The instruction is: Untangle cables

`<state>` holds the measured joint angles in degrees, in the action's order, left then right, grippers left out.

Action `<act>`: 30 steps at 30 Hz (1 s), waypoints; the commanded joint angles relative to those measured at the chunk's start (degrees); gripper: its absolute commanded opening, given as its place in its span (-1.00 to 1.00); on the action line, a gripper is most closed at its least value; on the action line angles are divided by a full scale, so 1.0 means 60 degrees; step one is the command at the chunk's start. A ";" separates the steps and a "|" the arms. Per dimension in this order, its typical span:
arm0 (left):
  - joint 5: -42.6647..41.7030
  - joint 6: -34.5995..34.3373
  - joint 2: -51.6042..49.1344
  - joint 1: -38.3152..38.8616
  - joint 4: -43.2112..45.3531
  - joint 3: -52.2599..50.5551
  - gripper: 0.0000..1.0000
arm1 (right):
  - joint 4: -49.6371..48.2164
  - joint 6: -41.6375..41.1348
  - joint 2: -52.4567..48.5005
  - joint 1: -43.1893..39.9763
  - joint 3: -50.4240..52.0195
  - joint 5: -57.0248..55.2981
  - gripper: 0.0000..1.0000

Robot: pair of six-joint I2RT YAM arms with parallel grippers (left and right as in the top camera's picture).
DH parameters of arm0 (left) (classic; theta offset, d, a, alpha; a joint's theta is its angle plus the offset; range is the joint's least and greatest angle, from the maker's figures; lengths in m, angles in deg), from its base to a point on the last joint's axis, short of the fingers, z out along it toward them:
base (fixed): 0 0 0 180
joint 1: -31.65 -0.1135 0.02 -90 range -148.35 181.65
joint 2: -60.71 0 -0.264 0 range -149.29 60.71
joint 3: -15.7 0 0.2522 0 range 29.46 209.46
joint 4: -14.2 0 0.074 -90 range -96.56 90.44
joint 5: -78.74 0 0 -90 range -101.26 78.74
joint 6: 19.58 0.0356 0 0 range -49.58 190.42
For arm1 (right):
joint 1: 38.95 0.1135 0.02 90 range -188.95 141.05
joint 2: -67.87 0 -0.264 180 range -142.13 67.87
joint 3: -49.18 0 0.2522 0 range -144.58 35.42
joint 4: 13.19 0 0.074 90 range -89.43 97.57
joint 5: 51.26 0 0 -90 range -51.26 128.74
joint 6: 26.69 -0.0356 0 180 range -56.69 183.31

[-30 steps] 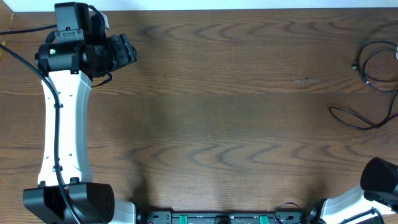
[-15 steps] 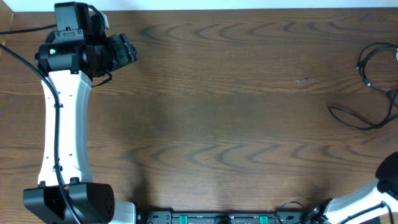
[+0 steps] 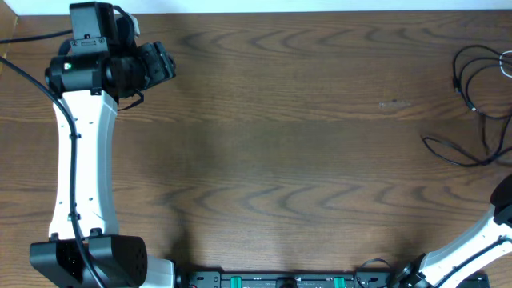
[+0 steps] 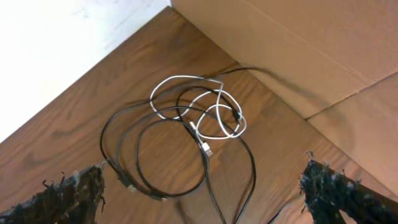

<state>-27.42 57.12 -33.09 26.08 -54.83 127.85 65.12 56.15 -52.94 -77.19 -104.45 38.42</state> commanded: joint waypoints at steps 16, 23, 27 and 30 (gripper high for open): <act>0.0066 0.0568 0.0546 -0.0018 0.1311 0.0000 0.54 | 0.2211 0.1173 0.1978 0.3603 -0.0120 0.2907 0.99; 0.0066 0.0565 0.0670 -0.0026 0.1107 -0.0004 0.89 | 0.2685 0.1359 0.2244 0.5923 -0.0120 0.2583 0.99; 0.0066 0.0565 0.0667 -0.0026 0.0739 -0.0004 0.90 | 0.2980 0.1351 0.2280 0.6830 -0.0120 0.1461 0.99; 0.0066 0.0565 0.0667 -0.0026 0.0725 -0.0004 0.90 | 0.3286 0.1351 0.2379 0.7315 -0.0120 0.0444 0.99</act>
<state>-27.42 59.96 -29.39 26.06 -50.35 127.81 83.70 63.36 -40.46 -35.57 -104.45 49.33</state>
